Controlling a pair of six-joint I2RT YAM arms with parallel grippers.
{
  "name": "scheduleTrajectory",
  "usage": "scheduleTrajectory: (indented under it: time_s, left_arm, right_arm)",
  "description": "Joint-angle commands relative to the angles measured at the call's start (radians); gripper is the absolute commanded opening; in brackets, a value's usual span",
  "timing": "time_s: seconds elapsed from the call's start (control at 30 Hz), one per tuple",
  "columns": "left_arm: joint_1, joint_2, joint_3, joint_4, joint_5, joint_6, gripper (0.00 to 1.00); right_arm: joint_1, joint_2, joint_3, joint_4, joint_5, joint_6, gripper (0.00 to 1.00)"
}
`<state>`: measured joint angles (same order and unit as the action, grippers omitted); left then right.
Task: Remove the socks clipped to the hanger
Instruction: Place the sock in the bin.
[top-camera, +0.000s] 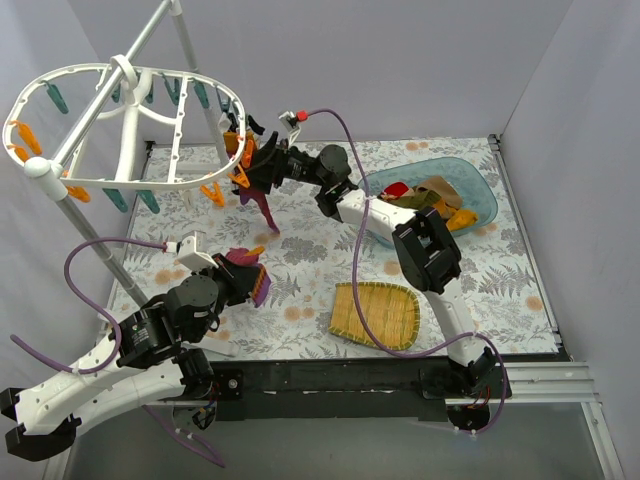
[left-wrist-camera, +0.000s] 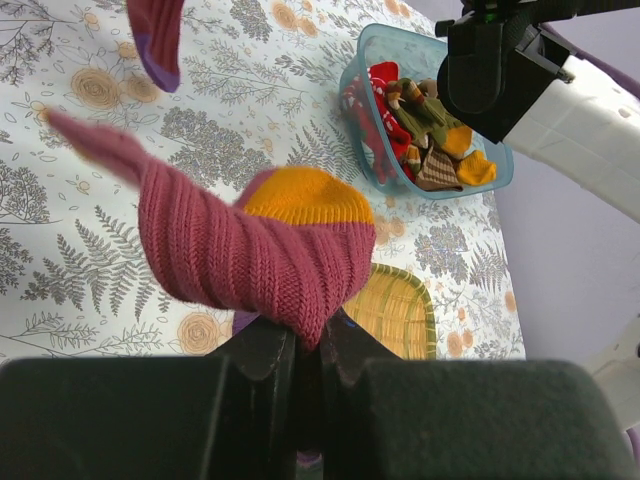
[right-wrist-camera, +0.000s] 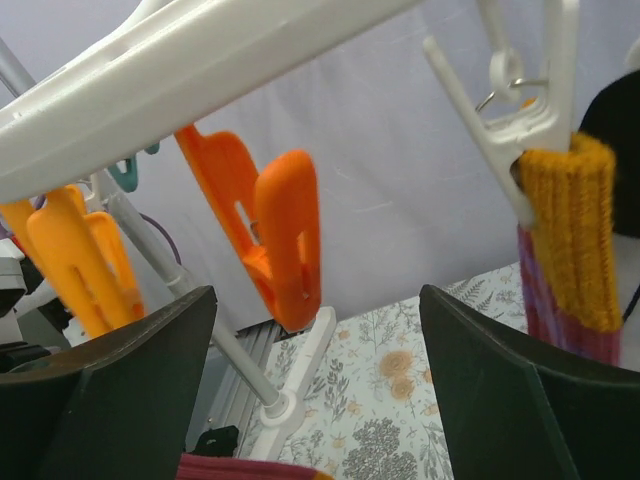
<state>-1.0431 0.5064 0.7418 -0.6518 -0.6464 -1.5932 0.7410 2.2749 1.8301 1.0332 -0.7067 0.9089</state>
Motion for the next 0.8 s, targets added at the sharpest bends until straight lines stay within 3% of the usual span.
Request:
scheduleTrajectory:
  time_s: [0.0,0.27,0.47,0.6,0.77]
  left_arm:
    - [0.000,-0.006,0.027,0.004,-0.002,0.013,0.00]
    - [0.000,0.004,0.019,0.053,-0.003,0.036,0.00]
    - [0.000,0.053,0.021,0.136,0.014,0.096,0.00]
    - [0.000,0.101,0.030,0.211,0.039,0.140,0.00]
    - [0.000,0.233,0.062,0.352,0.070,0.203,0.00]
  right_arm:
    - [0.003,-0.124,-0.049,0.021,0.018,-0.051,0.91]
    - [-0.025,-0.262,-0.315,0.021,0.058,-0.105,0.93]
    - [-0.060,-0.454,-0.566,-0.037,0.111,-0.175,0.93]
    - [-0.061,-0.598,-0.693,-0.166,0.190,-0.280,0.93]
    - [-0.065,-0.886,-0.831,-0.465,0.508,-0.396,0.94]
